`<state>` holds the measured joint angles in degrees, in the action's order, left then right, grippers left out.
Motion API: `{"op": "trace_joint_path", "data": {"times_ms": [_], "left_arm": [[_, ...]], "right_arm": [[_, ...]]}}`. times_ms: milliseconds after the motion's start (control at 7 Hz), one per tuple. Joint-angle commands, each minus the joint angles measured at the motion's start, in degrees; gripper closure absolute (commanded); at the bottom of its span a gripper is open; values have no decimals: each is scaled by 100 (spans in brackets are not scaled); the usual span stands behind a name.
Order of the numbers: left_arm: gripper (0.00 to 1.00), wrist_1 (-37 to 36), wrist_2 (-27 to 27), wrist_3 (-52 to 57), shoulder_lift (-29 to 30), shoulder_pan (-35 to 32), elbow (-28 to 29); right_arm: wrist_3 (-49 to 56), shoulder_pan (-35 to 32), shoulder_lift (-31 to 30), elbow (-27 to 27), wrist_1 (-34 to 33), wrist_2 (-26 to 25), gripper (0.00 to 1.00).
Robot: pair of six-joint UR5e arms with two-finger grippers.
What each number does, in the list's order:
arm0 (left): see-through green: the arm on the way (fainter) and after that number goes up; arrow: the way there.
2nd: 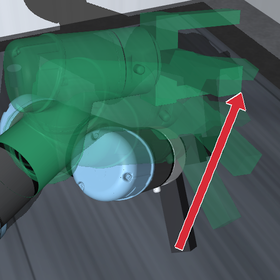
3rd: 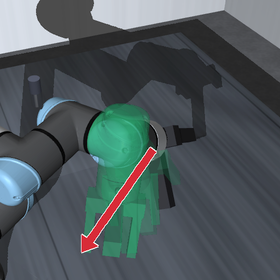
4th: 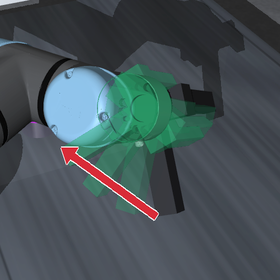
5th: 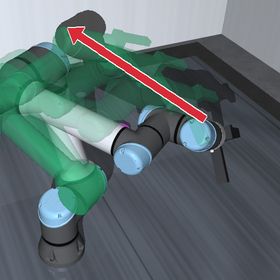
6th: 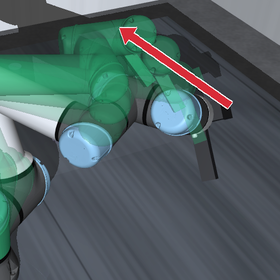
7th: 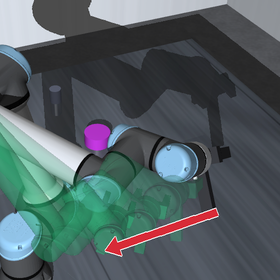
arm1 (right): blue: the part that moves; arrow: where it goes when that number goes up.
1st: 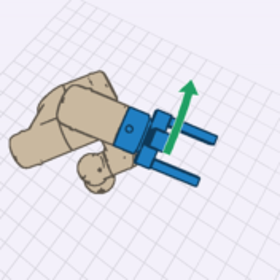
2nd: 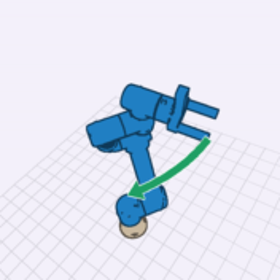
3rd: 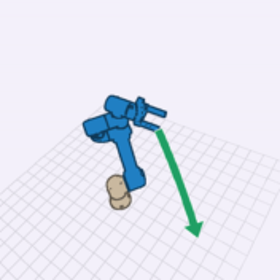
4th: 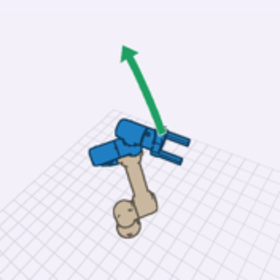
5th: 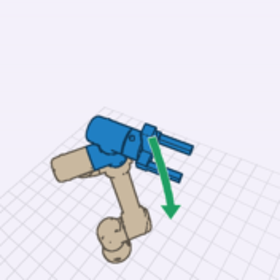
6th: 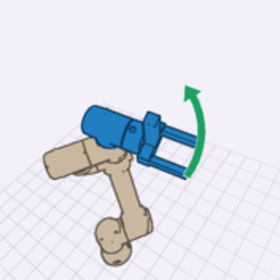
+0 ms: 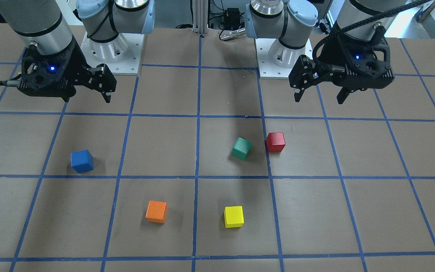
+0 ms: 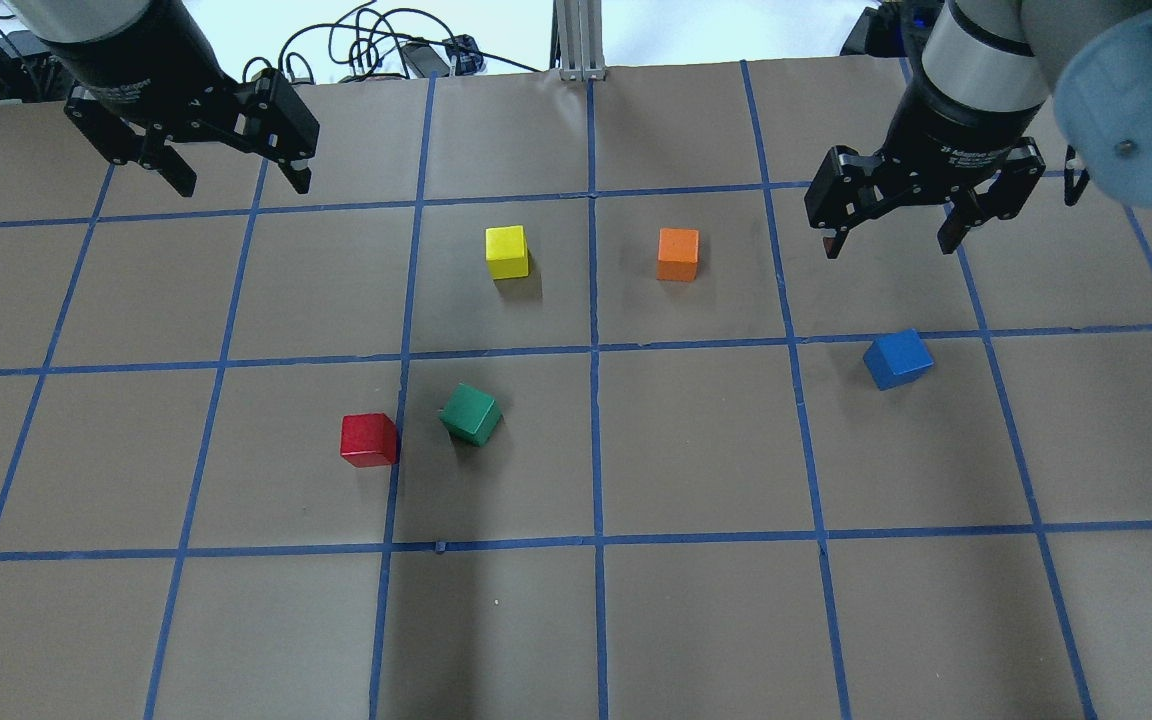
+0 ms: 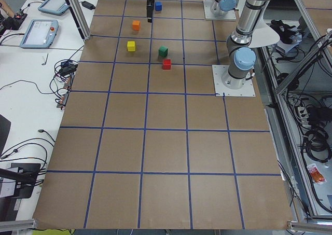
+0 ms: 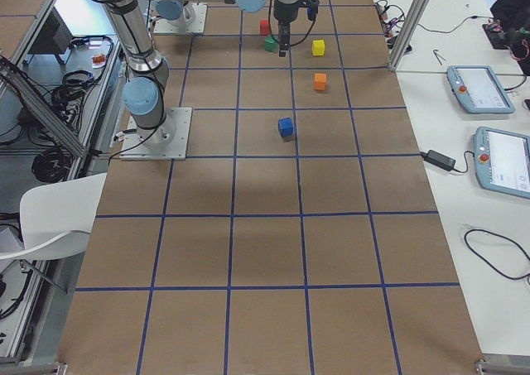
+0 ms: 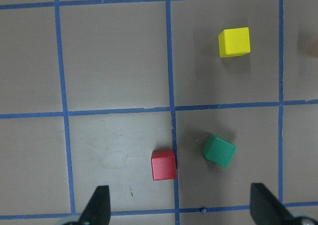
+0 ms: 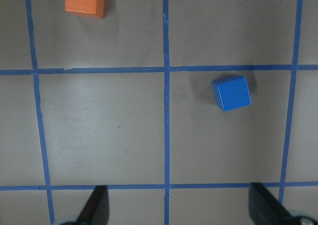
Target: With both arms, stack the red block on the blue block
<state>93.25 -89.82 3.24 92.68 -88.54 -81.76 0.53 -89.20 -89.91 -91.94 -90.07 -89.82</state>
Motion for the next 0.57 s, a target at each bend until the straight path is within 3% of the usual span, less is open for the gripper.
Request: {"op": "trace_joint_path", "data": {"times_ms": [0, 143, 429], "left_arm": [[0, -9, 69, -95, 275, -6, 90], [0, -183, 331, -313, 416, -6, 203], [0, -150, 194, -254, 453, -32, 258]], "right_arm": [[0, -1, 0, -8, -2, -9, 0], [0, -1, 0, -8, -2, -9, 0], [0, -1, 0, -8, -10, -9, 0]]}}
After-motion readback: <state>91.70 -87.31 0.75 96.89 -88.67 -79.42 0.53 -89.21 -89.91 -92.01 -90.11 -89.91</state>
